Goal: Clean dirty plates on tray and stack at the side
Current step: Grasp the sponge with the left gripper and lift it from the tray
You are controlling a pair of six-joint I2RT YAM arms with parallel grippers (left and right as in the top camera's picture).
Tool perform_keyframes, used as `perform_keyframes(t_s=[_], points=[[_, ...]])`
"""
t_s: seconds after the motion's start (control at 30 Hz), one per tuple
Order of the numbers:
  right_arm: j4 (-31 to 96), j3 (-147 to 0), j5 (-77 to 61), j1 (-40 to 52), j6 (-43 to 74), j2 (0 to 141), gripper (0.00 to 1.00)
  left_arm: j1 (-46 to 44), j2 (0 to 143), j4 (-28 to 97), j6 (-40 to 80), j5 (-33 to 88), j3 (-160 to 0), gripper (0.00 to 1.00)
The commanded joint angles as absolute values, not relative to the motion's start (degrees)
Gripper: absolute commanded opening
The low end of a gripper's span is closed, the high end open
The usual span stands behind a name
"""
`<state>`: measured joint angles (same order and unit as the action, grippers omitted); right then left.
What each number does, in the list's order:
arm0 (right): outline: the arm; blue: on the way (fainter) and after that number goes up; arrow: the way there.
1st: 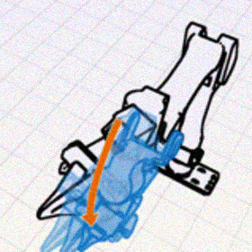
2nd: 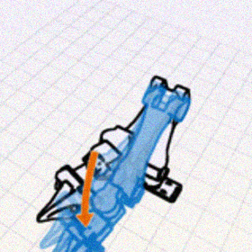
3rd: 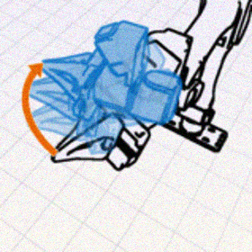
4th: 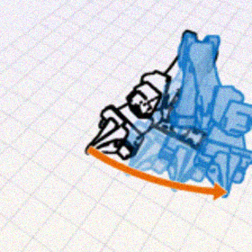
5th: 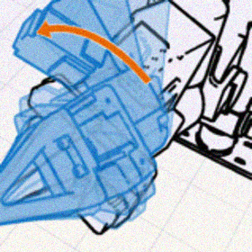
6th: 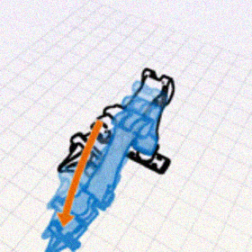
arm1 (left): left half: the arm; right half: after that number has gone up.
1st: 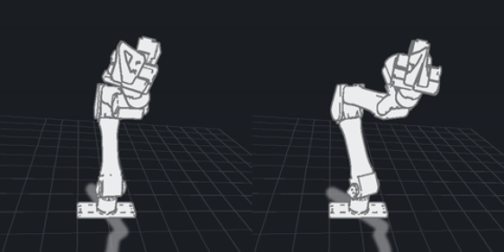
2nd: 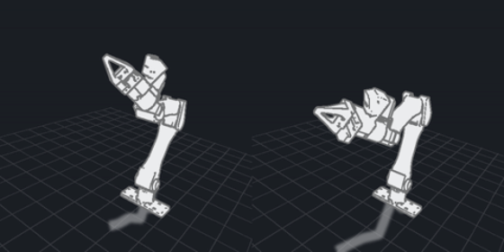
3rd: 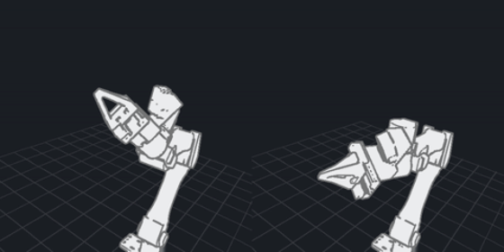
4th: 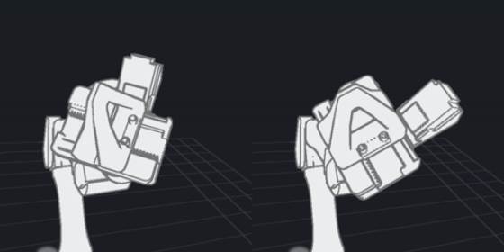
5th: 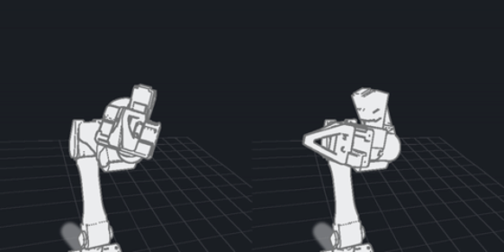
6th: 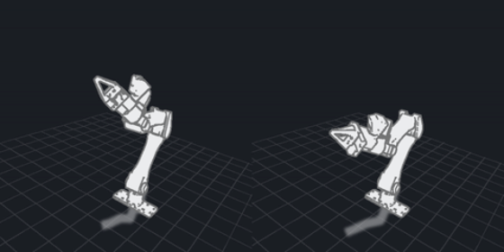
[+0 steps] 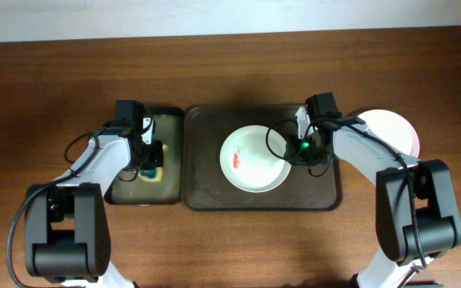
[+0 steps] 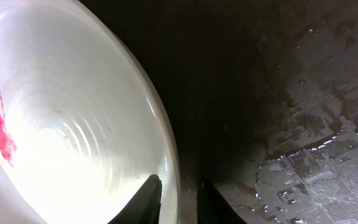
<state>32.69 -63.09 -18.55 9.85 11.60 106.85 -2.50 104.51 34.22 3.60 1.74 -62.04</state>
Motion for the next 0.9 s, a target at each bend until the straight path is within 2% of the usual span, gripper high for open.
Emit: perform_keyframes(t_s=[0.0, 0.03, 0.1, 0.17, 0.2, 0.23, 0.33, 0.47, 0.7, 0.87], points=[[32.49, -62.52, -18.83, 10.11, 11.44, 106.50, 0.30, -1.91, 102.78, 36.27, 3.16, 2.59, -67.00, 0.00], [32.49, -62.52, -18.83, 10.11, 11.44, 106.50, 0.34, -1.85, 101.45, 36.80, 3.16, 2.57, -68.66, 0.00], [32.56, -62.52, -18.85, 10.13, 11.44, 106.50, 0.55, -1.87, 96.57, 37.06, 3.16, -0.30, -72.29, 0.00], [32.53, -62.52, -18.83, 10.11, 11.44, 106.50, 0.82, -1.87, 90.04, 36.42, 3.16, -4.16, -74.56, 0.00], [32.53, -62.52, -18.83, 10.11, 11.44, 106.50, 0.92, -1.87, 87.57, 35.92, 3.16, -4.91, -74.81, 0.00], [32.53, -62.52, -18.83, 10.11, 11.44, 106.50, 0.98, -1.87, 85.03, 35.18, 3.16, -5.65, -74.81, 0.00], [32.51, -62.52, -18.28, 10.11, 11.42, 106.50, 0.98, -1.87, 75.46, 32.08, 3.16, -5.85, -74.81, 0.00], [32.86, -66.28, -18.28, 8.08, 11.44, 106.43, 0.98, -1.87, 69.60, 30.02, 3.16, -5.82, -74.81, 0.00], [47.11, -96.05, -23.35, -3.97, 11.42, 106.41, 0.98, -1.87, 70.50, 36.73, 3.36, -5.17, -74.78, 0.00], [46.98, -99.92, -23.35, -13.19, 11.42, 106.54, 0.98, -1.87, 72.75, 43.79, 3.60, -3.73, -74.78, 0.00]])
